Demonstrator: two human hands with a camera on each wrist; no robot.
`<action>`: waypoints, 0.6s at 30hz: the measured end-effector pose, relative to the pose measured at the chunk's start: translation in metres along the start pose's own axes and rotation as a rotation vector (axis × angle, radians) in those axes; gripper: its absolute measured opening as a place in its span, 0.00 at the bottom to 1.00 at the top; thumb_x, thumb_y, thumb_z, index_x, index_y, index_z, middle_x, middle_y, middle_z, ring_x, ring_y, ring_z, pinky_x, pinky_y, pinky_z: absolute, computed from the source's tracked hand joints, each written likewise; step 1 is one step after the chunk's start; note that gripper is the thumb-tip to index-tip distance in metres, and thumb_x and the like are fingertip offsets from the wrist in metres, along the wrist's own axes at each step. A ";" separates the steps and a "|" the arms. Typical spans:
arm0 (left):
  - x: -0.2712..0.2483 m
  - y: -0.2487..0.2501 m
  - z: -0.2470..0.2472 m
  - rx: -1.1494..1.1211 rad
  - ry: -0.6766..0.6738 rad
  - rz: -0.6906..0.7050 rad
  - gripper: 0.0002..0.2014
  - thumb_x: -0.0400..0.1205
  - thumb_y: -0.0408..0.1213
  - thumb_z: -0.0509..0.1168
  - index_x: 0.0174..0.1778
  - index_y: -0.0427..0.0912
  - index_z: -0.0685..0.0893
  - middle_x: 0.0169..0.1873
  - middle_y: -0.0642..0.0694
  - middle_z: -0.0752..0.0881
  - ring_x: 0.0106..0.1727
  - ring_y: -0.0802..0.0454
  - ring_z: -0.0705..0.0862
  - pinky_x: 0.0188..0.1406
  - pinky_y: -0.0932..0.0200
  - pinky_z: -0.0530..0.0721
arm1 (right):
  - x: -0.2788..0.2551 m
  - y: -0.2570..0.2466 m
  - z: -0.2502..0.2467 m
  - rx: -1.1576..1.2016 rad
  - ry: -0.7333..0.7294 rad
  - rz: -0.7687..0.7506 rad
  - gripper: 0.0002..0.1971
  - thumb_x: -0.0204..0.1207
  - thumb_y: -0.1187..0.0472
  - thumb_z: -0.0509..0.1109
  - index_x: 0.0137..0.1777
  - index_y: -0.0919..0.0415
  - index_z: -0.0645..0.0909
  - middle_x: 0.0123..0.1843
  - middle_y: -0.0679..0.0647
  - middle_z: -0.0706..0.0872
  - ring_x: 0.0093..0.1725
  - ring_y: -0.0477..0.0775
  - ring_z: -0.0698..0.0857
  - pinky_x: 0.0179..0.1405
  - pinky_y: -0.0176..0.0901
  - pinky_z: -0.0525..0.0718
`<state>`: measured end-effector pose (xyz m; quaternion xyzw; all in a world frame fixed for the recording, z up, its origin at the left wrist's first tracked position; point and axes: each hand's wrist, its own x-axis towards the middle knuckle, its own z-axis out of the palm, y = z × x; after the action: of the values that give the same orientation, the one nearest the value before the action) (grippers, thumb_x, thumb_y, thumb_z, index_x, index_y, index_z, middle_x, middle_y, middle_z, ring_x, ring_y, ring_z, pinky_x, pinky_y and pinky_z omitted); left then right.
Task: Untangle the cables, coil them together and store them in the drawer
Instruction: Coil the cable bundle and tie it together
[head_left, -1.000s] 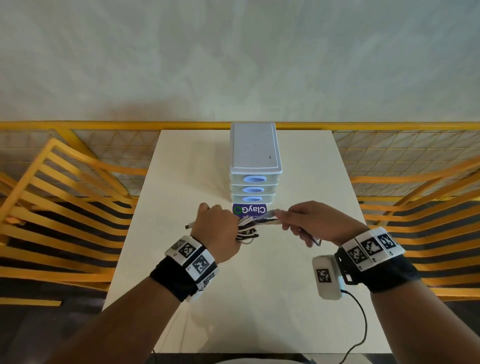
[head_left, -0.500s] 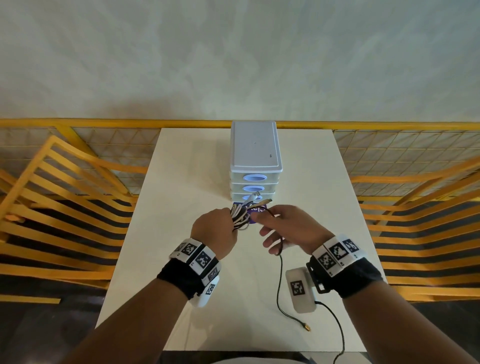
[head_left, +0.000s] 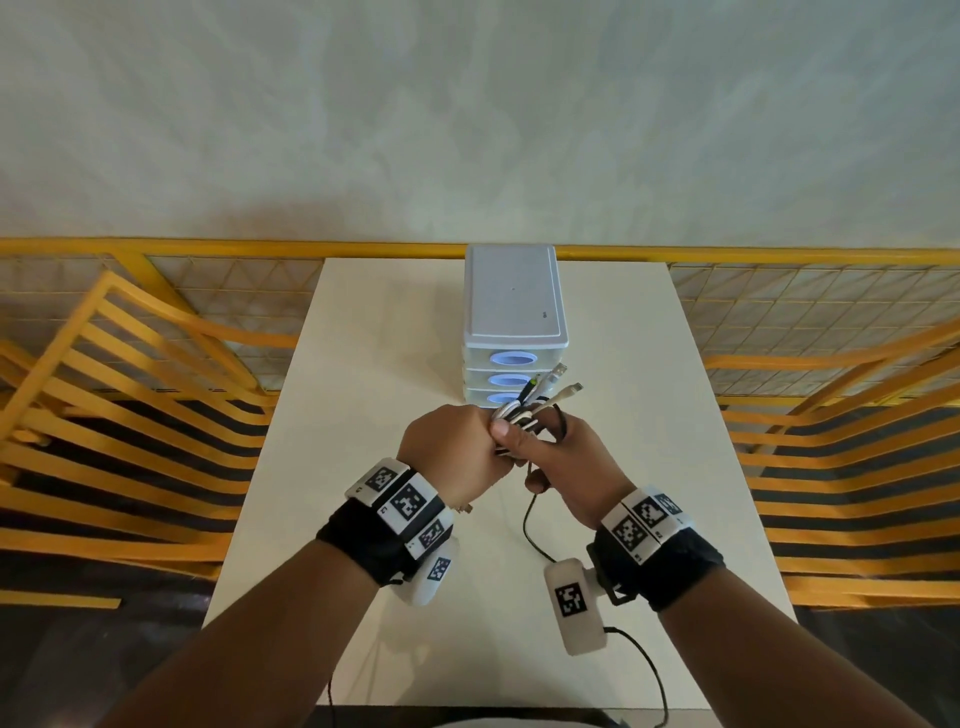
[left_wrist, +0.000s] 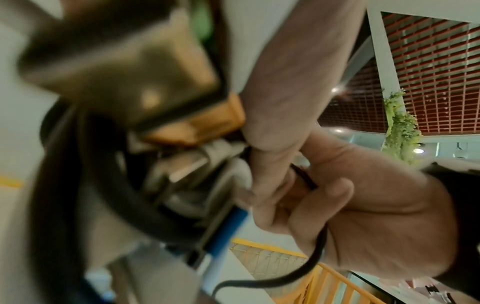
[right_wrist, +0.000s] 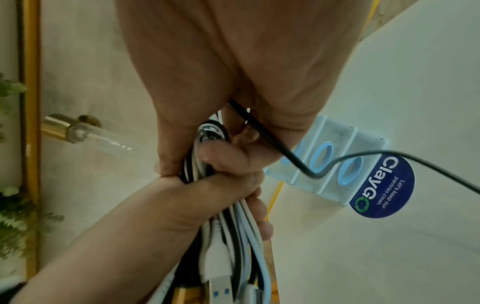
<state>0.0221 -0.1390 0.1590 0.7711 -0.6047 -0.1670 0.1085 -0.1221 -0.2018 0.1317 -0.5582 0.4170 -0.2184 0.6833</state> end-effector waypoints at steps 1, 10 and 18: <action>0.001 -0.001 0.000 0.006 -0.014 0.004 0.14 0.78 0.45 0.67 0.27 0.55 0.71 0.22 0.55 0.77 0.25 0.56 0.78 0.25 0.60 0.72 | 0.000 0.002 0.000 0.009 0.018 0.005 0.28 0.72 0.49 0.83 0.55 0.75 0.83 0.40 0.57 0.88 0.39 0.49 0.86 0.28 0.40 0.80; 0.002 -0.015 0.004 -0.588 -0.419 0.015 0.11 0.74 0.45 0.77 0.50 0.54 0.88 0.44 0.51 0.92 0.49 0.53 0.91 0.54 0.52 0.89 | -0.003 -0.007 -0.017 -0.051 -0.161 0.012 0.17 0.78 0.54 0.79 0.58 0.66 0.86 0.56 0.69 0.89 0.46 0.56 0.88 0.29 0.40 0.82; -0.002 -0.014 0.022 -0.626 -0.263 -0.099 0.07 0.83 0.32 0.62 0.42 0.44 0.83 0.34 0.45 0.90 0.31 0.56 0.88 0.37 0.60 0.86 | 0.007 -0.042 -0.029 -0.786 -0.152 0.045 0.26 0.73 0.29 0.72 0.48 0.54 0.88 0.38 0.51 0.91 0.27 0.44 0.88 0.30 0.39 0.84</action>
<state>0.0257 -0.1333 0.1337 0.7006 -0.4948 -0.4477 0.2528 -0.1344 -0.2357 0.1685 -0.7823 0.4292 0.0144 0.4511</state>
